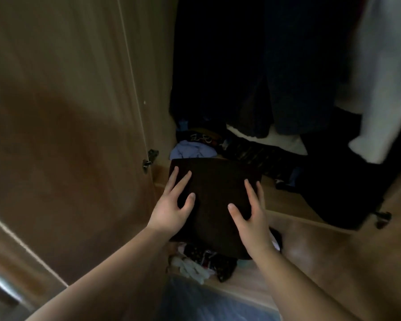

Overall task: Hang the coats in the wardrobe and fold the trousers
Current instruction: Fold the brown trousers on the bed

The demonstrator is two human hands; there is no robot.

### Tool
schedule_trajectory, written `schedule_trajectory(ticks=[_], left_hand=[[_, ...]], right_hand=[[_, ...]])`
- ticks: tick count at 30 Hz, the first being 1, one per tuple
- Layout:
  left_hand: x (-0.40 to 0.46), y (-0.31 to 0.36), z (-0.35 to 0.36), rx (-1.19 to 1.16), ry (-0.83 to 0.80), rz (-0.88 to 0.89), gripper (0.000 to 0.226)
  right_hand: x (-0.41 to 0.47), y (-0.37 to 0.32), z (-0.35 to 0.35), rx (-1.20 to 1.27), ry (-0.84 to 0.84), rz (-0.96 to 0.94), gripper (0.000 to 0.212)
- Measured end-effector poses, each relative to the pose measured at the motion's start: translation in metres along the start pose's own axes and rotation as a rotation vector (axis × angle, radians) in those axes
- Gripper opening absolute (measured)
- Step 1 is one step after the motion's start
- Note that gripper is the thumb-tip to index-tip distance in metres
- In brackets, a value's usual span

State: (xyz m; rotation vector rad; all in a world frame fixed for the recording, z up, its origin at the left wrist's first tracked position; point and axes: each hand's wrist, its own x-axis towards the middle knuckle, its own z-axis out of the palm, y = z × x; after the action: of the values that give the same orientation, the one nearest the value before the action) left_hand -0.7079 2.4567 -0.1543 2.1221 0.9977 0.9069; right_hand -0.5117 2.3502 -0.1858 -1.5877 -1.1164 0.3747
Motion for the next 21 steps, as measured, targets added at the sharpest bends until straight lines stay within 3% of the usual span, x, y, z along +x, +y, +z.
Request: schedule_trajectory(ticks=[10, 12, 15, 18, 21], left_hand=[[0.164, -0.079, 0.010, -0.003, 0.001, 0.043, 0.053], [0.192, -0.097, 0.015, 0.185, -0.062, -0.022, 0.054], [0.215, -0.112, 0.037, 0.736, -0.139, -0.111, 0.053], [0.218, -0.117, 0.060, 0.726, -0.236, 0.049, 0.056], [0.222, -0.131, 0.068, 0.727, -0.257, -0.019, 0.060]], right_hand=[[0.148, 0.034, 0.064, 0.049, 0.056, 0.042, 0.070], [0.171, 0.050, 0.079, 0.039, 0.046, 0.068, 0.070], [0.199, 0.086, 0.100, -0.185, -0.013, 0.167, 0.069], [0.222, 0.105, 0.105, -0.265, -0.063, 0.343, 0.070], [0.234, 0.115, 0.108, -0.287, -0.104, 0.333, 0.071]])
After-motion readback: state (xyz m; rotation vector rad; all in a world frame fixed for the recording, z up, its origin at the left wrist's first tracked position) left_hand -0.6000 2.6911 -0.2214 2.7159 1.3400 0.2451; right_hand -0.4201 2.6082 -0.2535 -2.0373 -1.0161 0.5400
